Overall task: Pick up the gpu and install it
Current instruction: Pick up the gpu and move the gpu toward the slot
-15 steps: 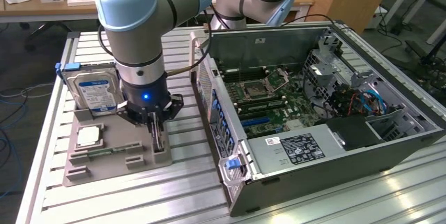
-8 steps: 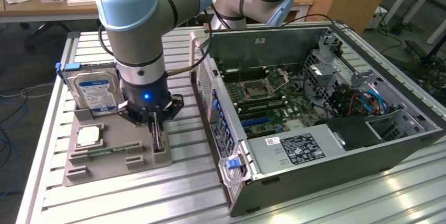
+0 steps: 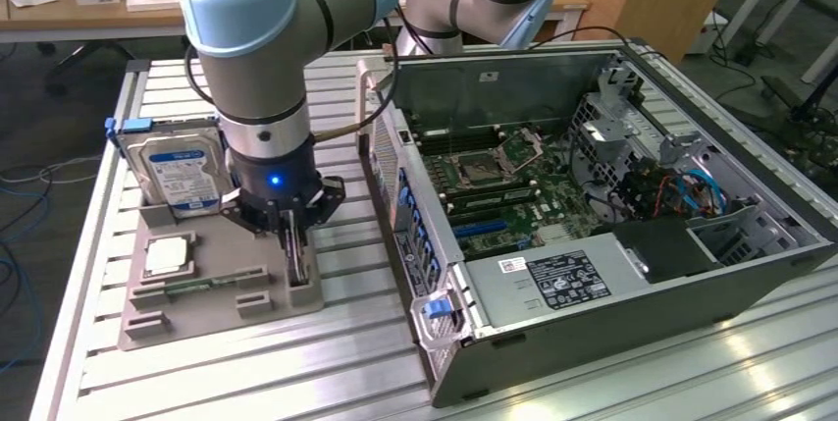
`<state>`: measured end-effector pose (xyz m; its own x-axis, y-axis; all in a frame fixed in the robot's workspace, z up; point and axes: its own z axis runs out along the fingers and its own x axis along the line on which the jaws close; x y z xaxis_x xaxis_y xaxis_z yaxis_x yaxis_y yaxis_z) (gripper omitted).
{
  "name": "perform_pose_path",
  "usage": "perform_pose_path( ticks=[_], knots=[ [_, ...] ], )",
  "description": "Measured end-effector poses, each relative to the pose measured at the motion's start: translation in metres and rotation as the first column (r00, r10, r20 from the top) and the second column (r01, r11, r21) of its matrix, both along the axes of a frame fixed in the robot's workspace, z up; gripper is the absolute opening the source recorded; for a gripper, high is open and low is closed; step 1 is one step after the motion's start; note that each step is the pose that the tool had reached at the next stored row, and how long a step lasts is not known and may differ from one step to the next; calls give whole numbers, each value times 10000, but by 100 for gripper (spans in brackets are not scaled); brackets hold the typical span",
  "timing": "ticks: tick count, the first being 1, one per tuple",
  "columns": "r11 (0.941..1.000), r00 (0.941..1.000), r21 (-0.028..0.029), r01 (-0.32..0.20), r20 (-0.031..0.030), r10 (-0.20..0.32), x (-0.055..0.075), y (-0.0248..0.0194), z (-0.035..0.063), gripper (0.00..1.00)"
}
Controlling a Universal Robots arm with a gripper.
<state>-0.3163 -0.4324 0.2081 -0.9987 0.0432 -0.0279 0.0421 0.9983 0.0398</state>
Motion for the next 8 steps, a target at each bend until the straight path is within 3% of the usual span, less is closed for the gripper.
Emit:
perform_pose_path(
  ticks=[8],
  knots=[
    [10000,10000,1,0,0,0,0,0,65,28]
  ],
)
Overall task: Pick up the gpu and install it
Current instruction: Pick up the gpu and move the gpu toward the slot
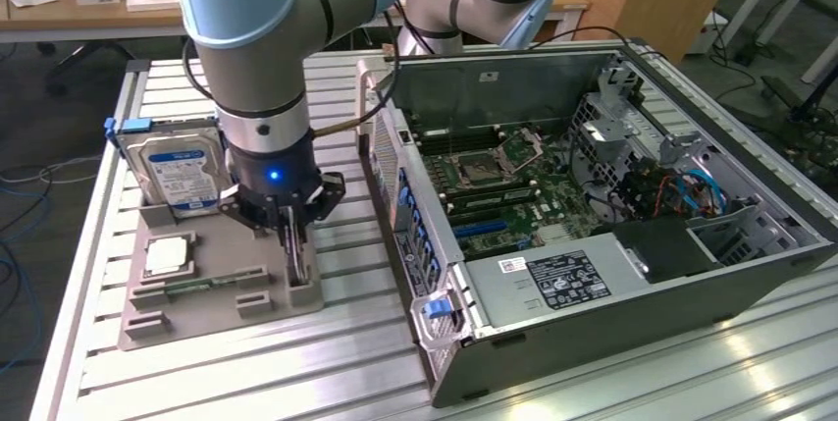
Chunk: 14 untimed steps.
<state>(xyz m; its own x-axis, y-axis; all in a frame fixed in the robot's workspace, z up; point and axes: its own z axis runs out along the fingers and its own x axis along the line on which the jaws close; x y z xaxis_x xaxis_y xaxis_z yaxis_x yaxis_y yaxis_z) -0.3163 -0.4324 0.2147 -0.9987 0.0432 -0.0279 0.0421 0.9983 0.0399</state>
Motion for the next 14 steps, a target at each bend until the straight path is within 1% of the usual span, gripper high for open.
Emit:
perform_pose_path(
  ticks=[14],
  knots=[
    [10000,10000,0,-1,0,1,0,0,124,28]
  ],
)
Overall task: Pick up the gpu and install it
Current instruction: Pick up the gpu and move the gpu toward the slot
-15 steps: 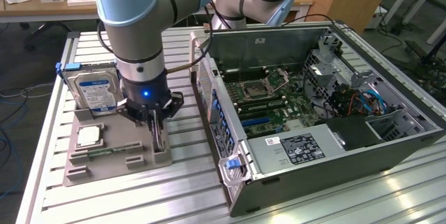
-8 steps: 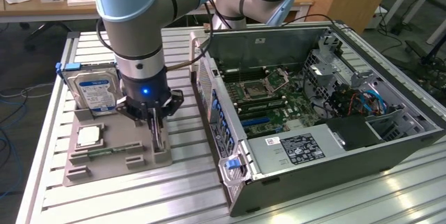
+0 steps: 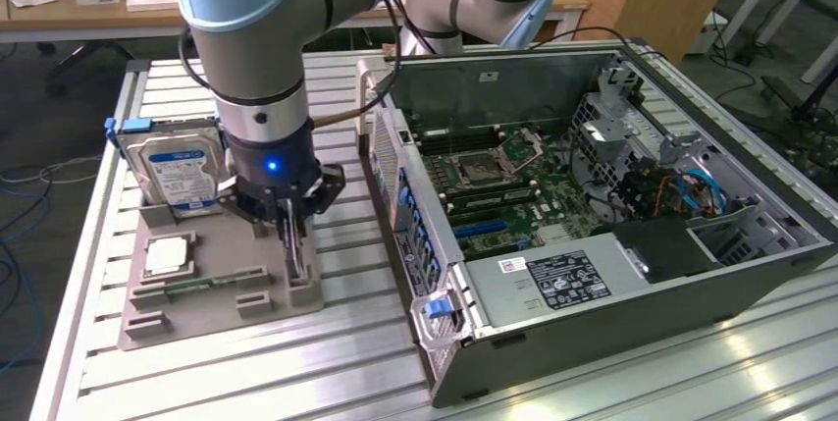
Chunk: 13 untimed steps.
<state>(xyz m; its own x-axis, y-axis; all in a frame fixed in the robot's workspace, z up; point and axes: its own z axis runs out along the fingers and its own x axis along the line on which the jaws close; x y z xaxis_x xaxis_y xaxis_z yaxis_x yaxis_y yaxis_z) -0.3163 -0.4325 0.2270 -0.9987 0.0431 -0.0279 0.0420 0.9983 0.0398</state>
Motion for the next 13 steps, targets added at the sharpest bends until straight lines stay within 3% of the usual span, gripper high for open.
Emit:
perform_pose_path(
  ticks=[13],
  knots=[
    [10000,10000,0,1,0,-1,0,0,114,28]
  ],
)
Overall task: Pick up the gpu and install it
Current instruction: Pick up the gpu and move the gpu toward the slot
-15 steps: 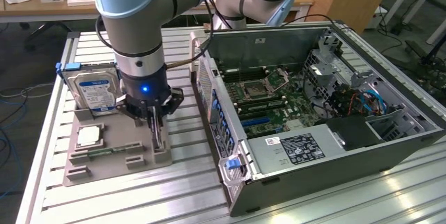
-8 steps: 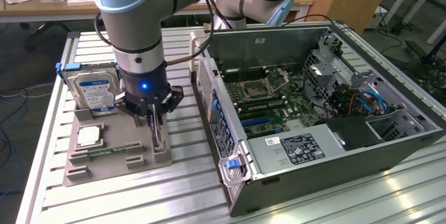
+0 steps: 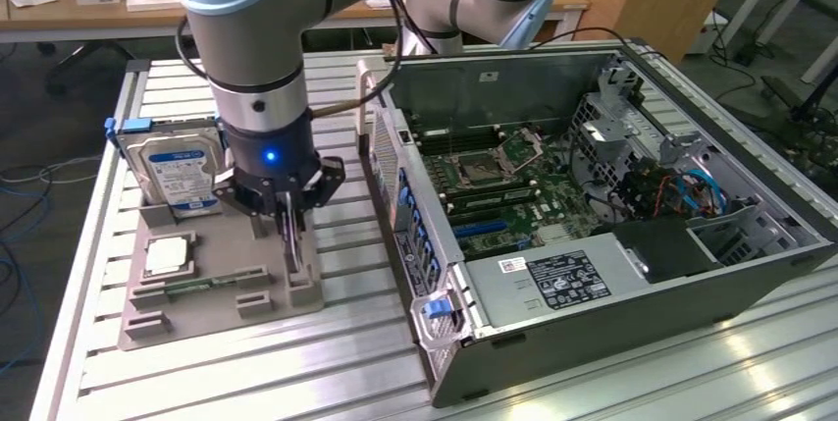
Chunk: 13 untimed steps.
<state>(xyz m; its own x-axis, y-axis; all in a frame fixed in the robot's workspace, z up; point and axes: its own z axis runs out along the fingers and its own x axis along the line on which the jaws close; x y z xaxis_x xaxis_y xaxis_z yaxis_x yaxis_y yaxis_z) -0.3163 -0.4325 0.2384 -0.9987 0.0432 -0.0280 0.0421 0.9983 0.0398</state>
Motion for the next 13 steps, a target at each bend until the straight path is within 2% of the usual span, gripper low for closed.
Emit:
perform_pose_path(
  ticks=[13],
  knots=[
    [10000,10000,0,0,0,0,0,0,85,28]
  ],
)
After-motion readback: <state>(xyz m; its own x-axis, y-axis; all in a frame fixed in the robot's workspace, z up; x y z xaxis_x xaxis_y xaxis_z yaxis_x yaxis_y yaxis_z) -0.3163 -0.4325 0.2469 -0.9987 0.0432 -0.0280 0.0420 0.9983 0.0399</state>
